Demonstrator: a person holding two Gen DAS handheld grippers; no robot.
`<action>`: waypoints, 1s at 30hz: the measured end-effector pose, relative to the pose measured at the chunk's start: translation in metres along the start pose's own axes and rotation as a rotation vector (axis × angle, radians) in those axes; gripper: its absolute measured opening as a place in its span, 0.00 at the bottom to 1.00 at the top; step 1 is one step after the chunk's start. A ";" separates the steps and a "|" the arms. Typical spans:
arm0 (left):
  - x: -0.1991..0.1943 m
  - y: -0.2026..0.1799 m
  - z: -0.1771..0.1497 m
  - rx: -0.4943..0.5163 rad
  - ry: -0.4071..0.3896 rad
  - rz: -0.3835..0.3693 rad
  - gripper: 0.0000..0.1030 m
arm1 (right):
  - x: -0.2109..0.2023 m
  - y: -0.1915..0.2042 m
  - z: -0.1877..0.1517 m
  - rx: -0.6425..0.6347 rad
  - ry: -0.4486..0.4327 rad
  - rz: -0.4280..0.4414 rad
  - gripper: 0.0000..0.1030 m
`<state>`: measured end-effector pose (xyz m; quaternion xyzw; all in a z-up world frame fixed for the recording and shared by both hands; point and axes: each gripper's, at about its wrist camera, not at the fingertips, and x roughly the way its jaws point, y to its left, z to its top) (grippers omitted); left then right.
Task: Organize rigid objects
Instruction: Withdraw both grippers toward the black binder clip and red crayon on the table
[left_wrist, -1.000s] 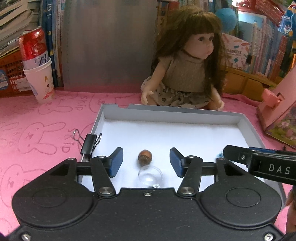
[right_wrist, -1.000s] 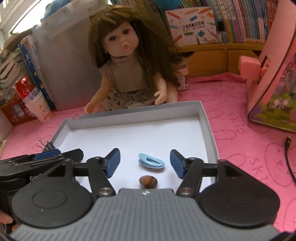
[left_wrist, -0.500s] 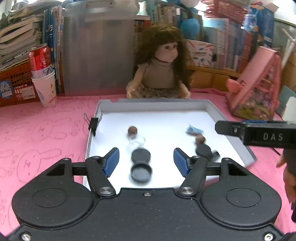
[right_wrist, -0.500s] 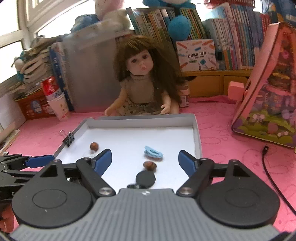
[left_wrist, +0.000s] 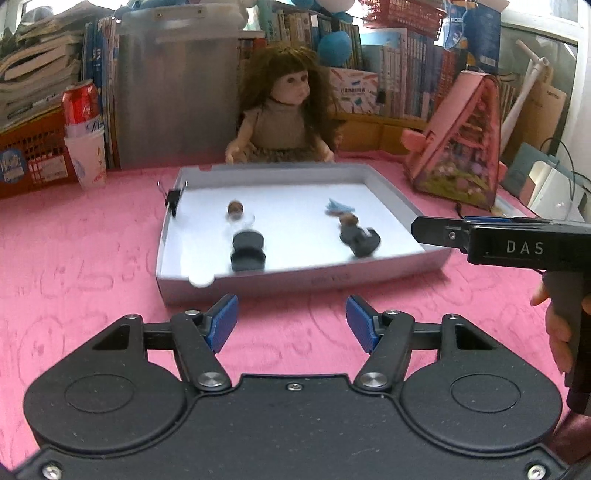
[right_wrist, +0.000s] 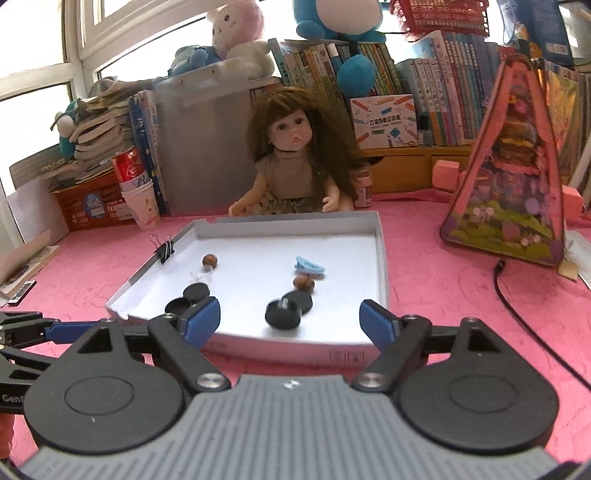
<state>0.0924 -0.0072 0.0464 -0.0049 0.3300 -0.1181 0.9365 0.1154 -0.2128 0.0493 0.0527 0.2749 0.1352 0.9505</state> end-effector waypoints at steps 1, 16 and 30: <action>-0.003 0.000 -0.004 -0.006 0.001 -0.005 0.61 | -0.003 0.000 -0.003 0.001 -0.001 -0.003 0.87; -0.038 -0.012 -0.054 0.054 0.055 -0.050 0.59 | -0.030 0.009 -0.057 -0.057 0.006 -0.087 0.88; -0.035 -0.013 -0.078 0.084 0.091 0.012 0.57 | -0.034 0.008 -0.081 -0.063 0.026 -0.133 0.88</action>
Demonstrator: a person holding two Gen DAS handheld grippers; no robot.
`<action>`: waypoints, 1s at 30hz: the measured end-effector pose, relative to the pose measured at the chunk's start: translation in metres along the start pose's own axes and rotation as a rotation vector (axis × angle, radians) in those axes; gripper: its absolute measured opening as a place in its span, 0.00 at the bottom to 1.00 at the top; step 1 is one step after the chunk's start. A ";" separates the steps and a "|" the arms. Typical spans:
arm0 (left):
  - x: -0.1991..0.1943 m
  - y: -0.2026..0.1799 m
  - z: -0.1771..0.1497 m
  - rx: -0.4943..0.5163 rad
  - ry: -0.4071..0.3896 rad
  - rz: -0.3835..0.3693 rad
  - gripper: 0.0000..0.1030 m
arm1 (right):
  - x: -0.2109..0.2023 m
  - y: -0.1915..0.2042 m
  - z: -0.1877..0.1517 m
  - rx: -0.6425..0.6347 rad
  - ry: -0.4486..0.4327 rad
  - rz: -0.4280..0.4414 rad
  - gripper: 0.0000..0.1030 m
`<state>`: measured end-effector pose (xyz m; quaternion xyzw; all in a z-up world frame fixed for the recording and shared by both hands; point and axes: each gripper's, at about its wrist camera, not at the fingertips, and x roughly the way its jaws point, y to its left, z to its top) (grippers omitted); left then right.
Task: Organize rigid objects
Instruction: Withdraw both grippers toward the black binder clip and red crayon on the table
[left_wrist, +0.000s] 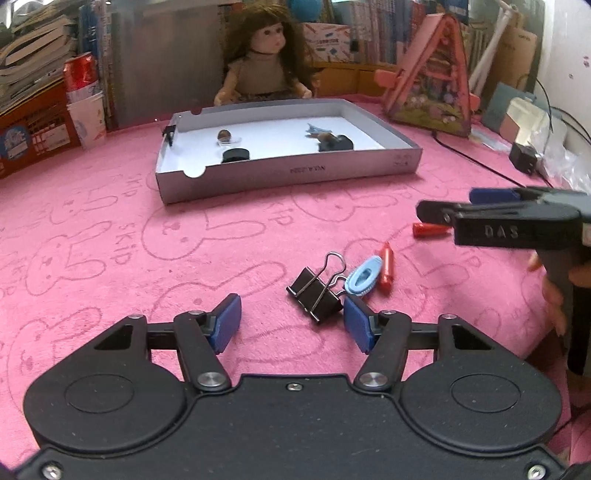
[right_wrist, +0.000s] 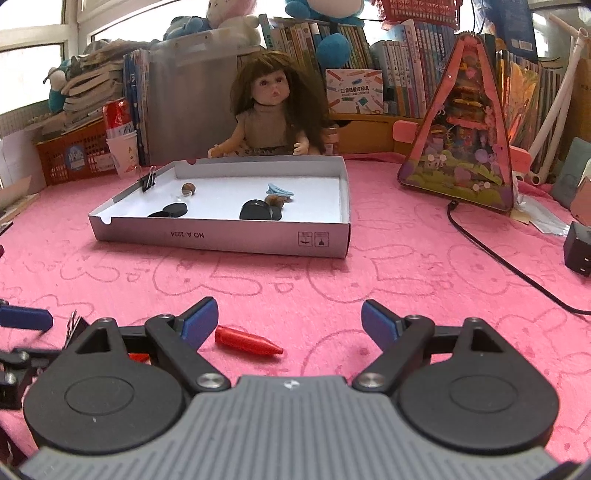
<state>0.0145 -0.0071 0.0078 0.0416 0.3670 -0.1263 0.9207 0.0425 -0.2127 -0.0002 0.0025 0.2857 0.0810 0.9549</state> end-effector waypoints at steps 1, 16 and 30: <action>0.001 0.001 0.001 -0.006 0.000 0.007 0.57 | -0.001 0.000 -0.001 -0.002 -0.001 -0.002 0.88; 0.006 0.031 0.004 -0.094 -0.012 0.147 0.57 | -0.001 0.006 -0.010 -0.028 -0.003 -0.019 0.88; 0.007 0.034 0.006 -0.234 -0.033 0.161 0.59 | -0.002 0.011 -0.016 -0.016 -0.003 -0.046 0.88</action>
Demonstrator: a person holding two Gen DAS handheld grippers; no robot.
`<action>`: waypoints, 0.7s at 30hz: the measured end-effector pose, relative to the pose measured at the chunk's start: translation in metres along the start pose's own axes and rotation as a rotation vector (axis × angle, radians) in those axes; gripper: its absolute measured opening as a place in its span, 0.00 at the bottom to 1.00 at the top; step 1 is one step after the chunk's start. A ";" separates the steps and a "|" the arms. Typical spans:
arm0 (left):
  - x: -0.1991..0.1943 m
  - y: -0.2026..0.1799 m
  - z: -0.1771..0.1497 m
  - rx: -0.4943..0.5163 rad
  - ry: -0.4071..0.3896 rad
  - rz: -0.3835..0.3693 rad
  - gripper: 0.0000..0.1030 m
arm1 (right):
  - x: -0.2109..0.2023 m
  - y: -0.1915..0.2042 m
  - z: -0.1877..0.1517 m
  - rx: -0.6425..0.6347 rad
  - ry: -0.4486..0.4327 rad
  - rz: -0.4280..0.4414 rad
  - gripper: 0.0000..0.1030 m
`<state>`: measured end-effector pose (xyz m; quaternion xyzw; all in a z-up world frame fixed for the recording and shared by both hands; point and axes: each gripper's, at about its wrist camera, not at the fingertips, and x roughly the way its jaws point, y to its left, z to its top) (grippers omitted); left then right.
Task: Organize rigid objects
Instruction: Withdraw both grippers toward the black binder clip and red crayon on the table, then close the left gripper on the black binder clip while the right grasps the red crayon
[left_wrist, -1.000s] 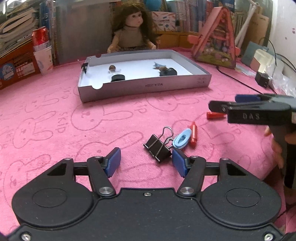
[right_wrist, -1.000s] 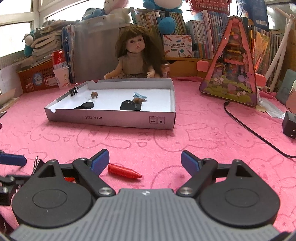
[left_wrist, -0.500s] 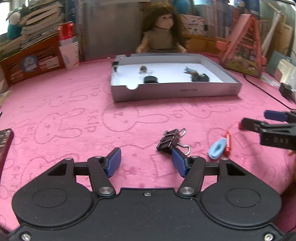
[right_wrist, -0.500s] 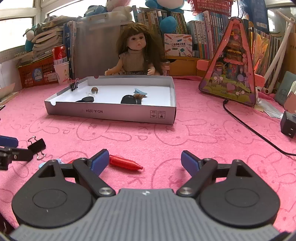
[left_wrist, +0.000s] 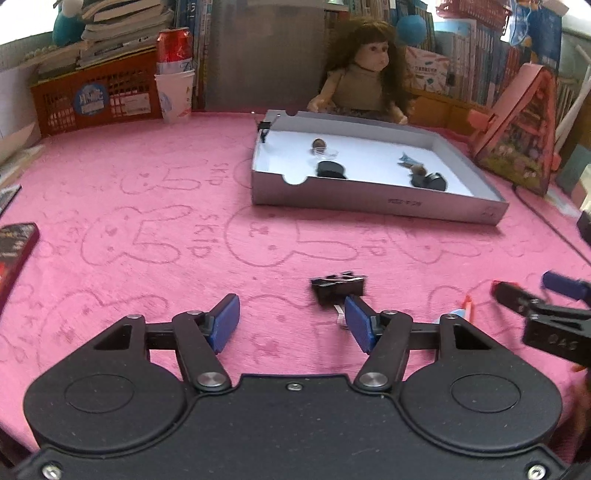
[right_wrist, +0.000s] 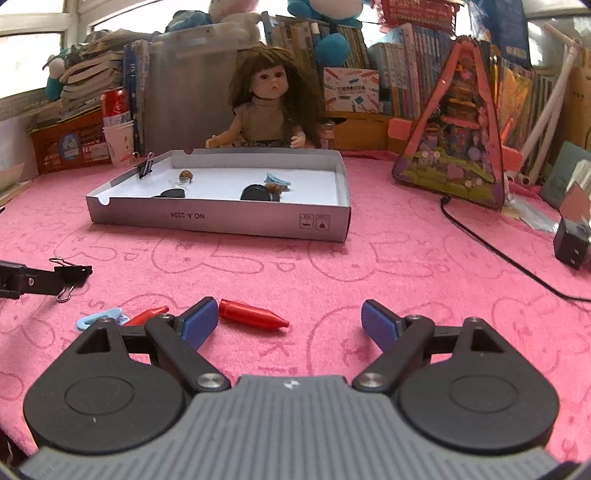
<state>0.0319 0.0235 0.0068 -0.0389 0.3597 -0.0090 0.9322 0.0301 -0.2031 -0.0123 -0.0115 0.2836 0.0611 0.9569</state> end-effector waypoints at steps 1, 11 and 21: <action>-0.001 -0.002 -0.001 -0.001 -0.004 -0.010 0.60 | 0.000 -0.001 0.000 0.014 0.004 0.001 0.88; 0.008 -0.028 -0.005 0.010 -0.060 0.018 0.59 | 0.000 0.008 -0.004 0.057 0.005 -0.044 0.90; 0.017 -0.029 -0.010 0.045 -0.104 0.063 0.52 | 0.005 0.020 -0.002 0.041 0.016 -0.107 0.91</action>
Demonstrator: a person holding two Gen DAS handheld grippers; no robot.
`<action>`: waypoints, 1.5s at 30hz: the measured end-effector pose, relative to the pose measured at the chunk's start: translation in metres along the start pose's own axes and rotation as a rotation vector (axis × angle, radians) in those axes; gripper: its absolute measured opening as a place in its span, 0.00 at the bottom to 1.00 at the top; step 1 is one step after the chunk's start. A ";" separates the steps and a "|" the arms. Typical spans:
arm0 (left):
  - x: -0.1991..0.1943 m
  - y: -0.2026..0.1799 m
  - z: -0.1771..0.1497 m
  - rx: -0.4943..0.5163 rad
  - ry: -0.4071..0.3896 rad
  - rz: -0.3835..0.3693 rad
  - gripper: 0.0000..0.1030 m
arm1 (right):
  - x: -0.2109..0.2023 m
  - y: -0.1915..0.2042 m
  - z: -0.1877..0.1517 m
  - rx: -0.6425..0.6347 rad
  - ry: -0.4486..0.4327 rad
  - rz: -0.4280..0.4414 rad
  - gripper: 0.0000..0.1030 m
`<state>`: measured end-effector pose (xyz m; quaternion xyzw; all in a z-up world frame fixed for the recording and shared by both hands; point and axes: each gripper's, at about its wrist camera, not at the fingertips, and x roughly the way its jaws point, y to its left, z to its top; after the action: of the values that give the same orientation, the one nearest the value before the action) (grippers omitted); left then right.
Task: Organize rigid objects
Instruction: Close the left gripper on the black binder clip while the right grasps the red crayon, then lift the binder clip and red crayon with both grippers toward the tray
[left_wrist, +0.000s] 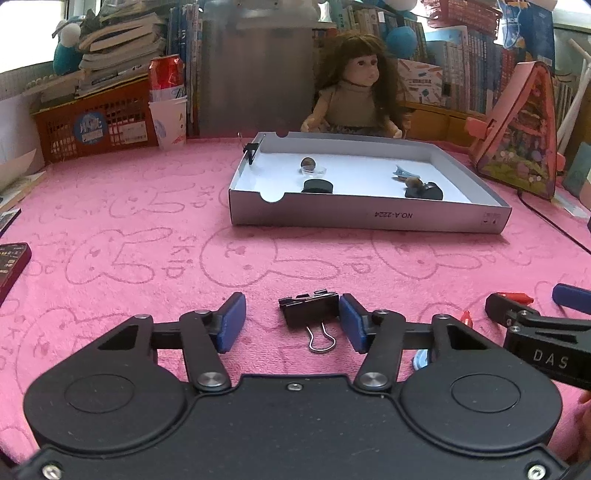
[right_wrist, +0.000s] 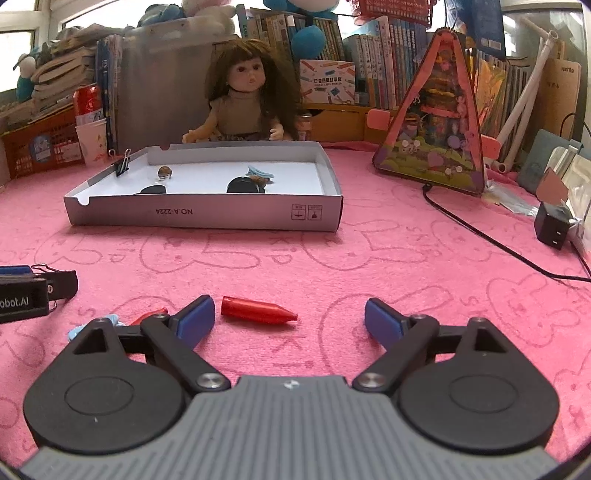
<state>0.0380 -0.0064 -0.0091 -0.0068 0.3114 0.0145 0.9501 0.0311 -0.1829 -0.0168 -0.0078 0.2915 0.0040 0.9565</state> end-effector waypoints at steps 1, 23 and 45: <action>0.000 0.000 -0.001 0.004 -0.006 0.002 0.52 | 0.000 0.000 0.000 -0.002 0.000 -0.002 0.91; 0.001 -0.001 -0.007 0.016 -0.043 0.007 0.53 | 0.000 0.002 -0.001 -0.005 -0.003 -0.008 0.90; -0.003 -0.001 -0.004 0.018 -0.028 -0.028 0.31 | -0.008 0.018 -0.003 -0.082 -0.043 0.092 0.46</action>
<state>0.0339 -0.0078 -0.0103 -0.0026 0.2980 -0.0017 0.9546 0.0225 -0.1649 -0.0148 -0.0333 0.2704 0.0600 0.9603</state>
